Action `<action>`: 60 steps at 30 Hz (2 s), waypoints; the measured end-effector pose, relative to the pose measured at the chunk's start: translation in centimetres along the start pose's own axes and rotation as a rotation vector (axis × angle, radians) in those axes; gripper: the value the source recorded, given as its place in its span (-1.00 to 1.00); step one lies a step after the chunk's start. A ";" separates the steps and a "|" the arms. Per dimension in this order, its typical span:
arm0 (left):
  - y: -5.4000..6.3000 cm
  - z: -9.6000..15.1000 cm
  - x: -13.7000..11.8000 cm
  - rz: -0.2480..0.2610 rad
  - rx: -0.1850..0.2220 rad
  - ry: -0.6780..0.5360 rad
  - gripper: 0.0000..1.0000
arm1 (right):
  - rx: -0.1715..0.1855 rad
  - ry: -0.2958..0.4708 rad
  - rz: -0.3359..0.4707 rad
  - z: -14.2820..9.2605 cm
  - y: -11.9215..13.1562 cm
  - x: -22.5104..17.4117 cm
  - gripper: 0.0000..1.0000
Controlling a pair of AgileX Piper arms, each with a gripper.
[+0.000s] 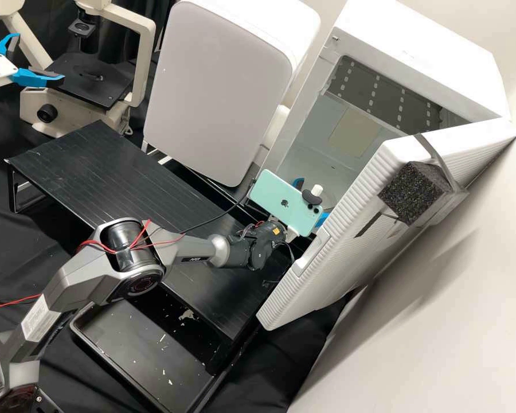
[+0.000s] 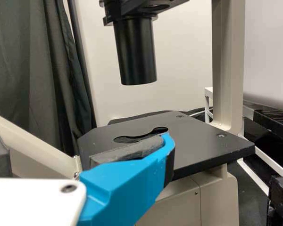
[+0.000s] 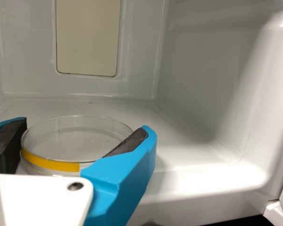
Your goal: Take the petri dish out of the incubator
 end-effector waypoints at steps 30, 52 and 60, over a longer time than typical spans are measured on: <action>0.0 0.0 0.0 0.000 0.000 0.000 1.00 | 0.052 0.043 0.066 1.3 1.8 -8.1 -1.00; 0.0 0.0 0.0 0.000 0.000 0.000 1.00 | 0.149 0.166 0.090 -0.3 -1.5 -16.3 -1.00; 0.0 0.0 0.0 0.000 0.000 0.000 1.00 | 0.167 0.246 0.021 -2.3 -5.5 -20.8 -1.00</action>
